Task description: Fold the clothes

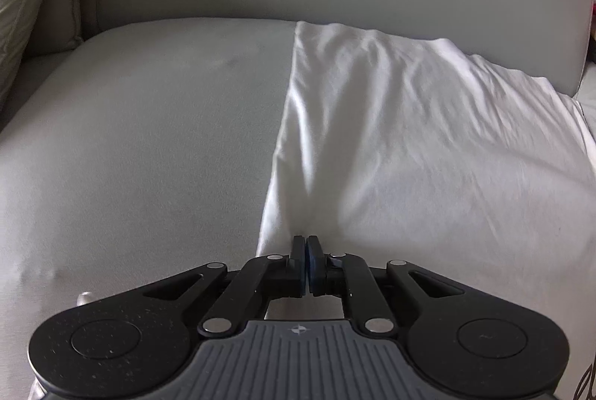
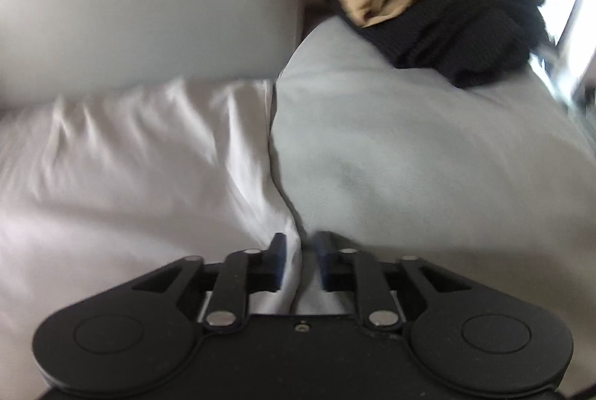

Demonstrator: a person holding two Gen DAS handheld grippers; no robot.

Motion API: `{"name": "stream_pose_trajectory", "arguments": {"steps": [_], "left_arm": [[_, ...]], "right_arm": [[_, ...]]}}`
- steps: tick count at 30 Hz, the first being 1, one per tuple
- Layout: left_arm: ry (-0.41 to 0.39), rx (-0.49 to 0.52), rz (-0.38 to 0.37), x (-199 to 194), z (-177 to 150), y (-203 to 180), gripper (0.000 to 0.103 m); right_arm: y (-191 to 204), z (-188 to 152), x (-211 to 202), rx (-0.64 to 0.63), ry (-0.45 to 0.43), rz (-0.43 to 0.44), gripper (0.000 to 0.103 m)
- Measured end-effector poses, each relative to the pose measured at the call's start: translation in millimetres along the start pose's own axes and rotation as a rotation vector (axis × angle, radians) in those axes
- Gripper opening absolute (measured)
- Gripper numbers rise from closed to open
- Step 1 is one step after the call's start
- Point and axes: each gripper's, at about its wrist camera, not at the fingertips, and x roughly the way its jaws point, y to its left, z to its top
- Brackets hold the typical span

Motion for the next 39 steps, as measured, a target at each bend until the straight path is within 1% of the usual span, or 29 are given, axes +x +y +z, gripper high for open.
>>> {"name": "stream_pose_trajectory", "arguments": {"steps": [2, 3, 4, 6, 7, 8, 9, 10, 11, 12, 13, 15, 16, 17, 18, 19, 21, 22, 23, 24, 25, 26, 27, 28, 32, 34, 36, 38, 39], "left_arm": [[-0.018, -0.014, 0.008, -9, -5, 7, 0.006], [-0.031, -0.020, -0.003, -14, -7, 11, 0.005], [-0.046, -0.023, -0.028, -17, -8, 14, 0.004], [-0.055, -0.007, -0.083, -18, -11, 14, 0.004], [-0.057, 0.005, -0.112, -18, -13, 13, 0.004], [-0.044, 0.023, -0.113, -16, -14, 10, 0.005], [-0.020, 0.047, -0.091, -13, -16, 6, 0.005], [0.008, 0.064, -0.043, -8, -18, 3, 0.005], [0.023, 0.069, 0.024, -5, -20, 3, 0.006], [0.023, 0.059, 0.070, -5, -20, 6, 0.008], [0.029, 0.032, 0.083, -7, -17, 11, 0.009], [0.033, 0.008, 0.097, -13, -13, 17, 0.008], [0.023, 0.015, 0.110, -17, -11, 17, 0.005], [0.005, 0.032, 0.125, -22, -10, 16, 0.005], [-0.014, 0.031, 0.108, -28, -9, 17, 0.005], [-0.035, 0.015, 0.065, -35, -7, 19, 0.005], [-0.080, -0.012, -0.009, -47, 1, 21, 0.006], [-0.106, -0.013, -0.030, -51, 6, 19, 0.006], [-0.129, -0.005, -0.042, -55, 12, 15, 0.007], [-0.146, 0.006, -0.046, -56, 19, 11, 0.008], [-0.159, 0.017, -0.045, -55, 28, 7, 0.015], [-0.167, 0.020, -0.042, -52, 36, 5, 0.027], [-0.172, 0.017, -0.036, -47, 44, 4, 0.032], [-0.172, 0.011, -0.028, -40, 52, 4, 0.034], [-0.129, -0.070, -0.023, 2, 82, 21, 0.034], [-0.125, -0.099, -0.021, 21, 98, 29, 0.034], [-0.132, -0.101, -0.020, 40, 113, 31, 0.034], [-0.133, -0.103, -0.035, 58, 126, 32, 0.036], [-0.130, -0.106, -0.045, 67, 132, 32, 0.037]], "right_arm": [[-10, 2, -11, 0.105, -0.015, 0.082, 0.026], [-16, -1, -19, 0.139, -0.008, 0.135, 0.025], [-20, -4, -23, 0.161, 0.008, 0.185, 0.019], [-17, -10, -17, 0.163, 0.081, 0.269, 0.008], [-13, -15, -15, 0.157, 0.129, 0.287, 0.008], [-8, -20, -15, 0.140, 0.164, 0.288, 0.008], [-4, -26, -14, 0.109, 0.194, 0.274, 0.008], [0, -32, -13, 0.072, 0.218, 0.238, 0.006], [2, -39, -12, 0.029, 0.220, 0.170, 0.000], [3, -44, -11, -0.007, 0.203, 0.110, 0.000], [3, -47, -11, -0.018, 0.189, 0.072, 0.000], [8, -44, -19, 0.003, 0.168, 0.051, 0.000], [12, -42, -23, 0.006, 0.156, 0.037, 0.000], [17, -39, -27, 0.008, 0.145, 0.022, 0.000], [19, -36, -32, 0.021, 0.130, 0.028, 0.006], [18, -30, -38, 0.049, 0.109, 0.067, 0.014], [17, -19, -50, 0.106, 0.067, 0.144, 0.022], [16, -14, -56, 0.135, 0.045, 0.183, 0.025], [15, -7, -60, 0.169, 0.027, 0.224, 0.026], [12, 2, -59, 0.211, 0.015, 0.265, 0.029], [9, 9, -57, 0.250, 0.004, 0.297, 0.036], [6, 17, -52, 0.281, -0.004, 0.320, 0.039], [6, 26, -44, 0.300, -0.011, 0.329, 0.042], [5, 34, -35, 0.315, -0.013, 0.332, 0.042], [-2, 56, 13, 0.350, -0.001, 0.297, 0.042], [-8, 67, 36, 0.357, -0.004, 0.279, 0.041], [-16, 75, 59, 0.375, -0.006, 0.264, 0.041], [-24, 82, 83, 0.412, -0.001, 0.276, 0.033], [-27, 86, 95, 0.428, 0.000, 0.286, 0.024]]}}
